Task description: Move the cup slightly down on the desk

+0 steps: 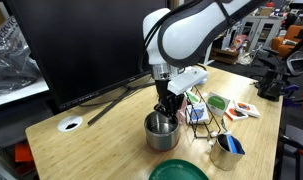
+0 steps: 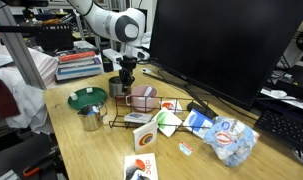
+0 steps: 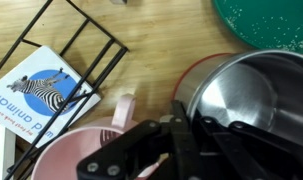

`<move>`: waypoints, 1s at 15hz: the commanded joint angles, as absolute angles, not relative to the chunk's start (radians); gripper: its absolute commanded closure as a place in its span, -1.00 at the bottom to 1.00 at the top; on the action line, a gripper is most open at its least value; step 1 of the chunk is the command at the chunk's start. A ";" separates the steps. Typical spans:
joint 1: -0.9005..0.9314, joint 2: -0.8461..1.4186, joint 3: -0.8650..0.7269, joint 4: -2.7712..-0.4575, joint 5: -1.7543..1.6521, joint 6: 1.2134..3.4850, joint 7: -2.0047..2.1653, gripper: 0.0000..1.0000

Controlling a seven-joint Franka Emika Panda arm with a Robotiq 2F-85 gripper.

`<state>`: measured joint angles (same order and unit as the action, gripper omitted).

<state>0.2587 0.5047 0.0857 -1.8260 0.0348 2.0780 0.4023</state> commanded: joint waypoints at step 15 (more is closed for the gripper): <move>0.246 0.475 0.078 -1.867 0.007 2.036 0.325 -0.65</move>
<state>0.2471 0.5041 0.0742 -1.8600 0.0270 2.0709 0.3471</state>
